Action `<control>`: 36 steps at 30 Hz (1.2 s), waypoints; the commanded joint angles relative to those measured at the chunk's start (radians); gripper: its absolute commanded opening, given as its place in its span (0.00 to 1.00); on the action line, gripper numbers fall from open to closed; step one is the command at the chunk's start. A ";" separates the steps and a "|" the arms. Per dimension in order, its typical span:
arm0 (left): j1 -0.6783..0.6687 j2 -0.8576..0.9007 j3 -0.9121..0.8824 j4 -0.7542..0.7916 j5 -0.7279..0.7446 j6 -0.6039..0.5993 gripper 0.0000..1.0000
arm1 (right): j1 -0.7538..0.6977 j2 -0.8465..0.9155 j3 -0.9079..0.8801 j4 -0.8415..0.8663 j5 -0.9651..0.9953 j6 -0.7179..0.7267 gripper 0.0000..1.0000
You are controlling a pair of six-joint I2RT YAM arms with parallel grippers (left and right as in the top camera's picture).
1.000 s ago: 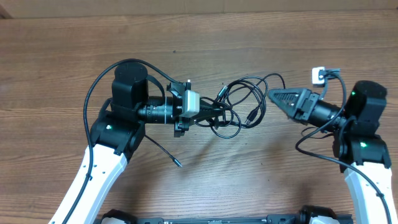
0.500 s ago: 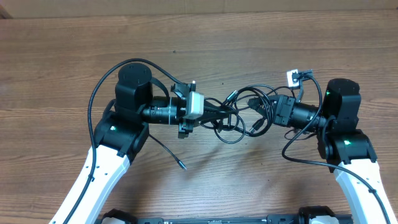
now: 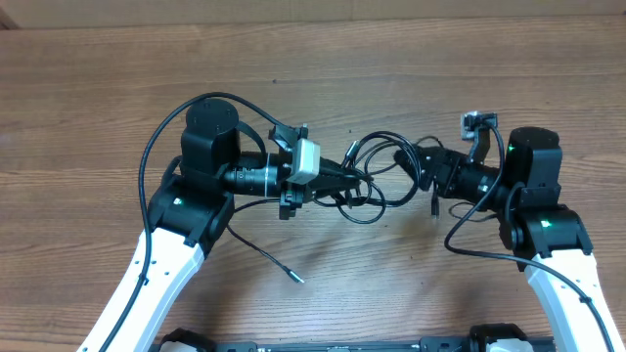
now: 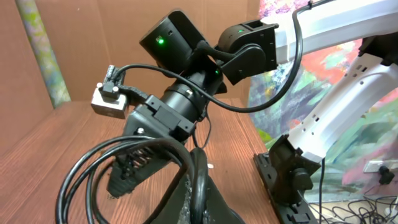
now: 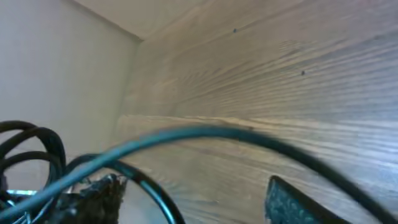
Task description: Untangle cables
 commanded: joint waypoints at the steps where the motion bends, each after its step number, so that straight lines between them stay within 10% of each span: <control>1: -0.006 -0.013 0.021 0.000 -0.082 -0.010 0.04 | 0.003 0.001 0.019 -0.032 -0.026 -0.033 0.86; 5: -0.006 -0.013 0.021 0.000 -0.226 -0.055 0.04 | 0.003 0.001 0.019 -0.079 -0.026 -0.032 1.00; 19: -0.003 -0.013 0.021 0.000 -0.583 -0.216 0.04 | 0.002 0.001 0.019 -0.084 0.053 0.109 1.00; 36: 0.003 -0.013 0.021 0.004 -0.869 -1.130 0.04 | 0.003 0.001 0.019 0.122 -0.177 0.457 0.93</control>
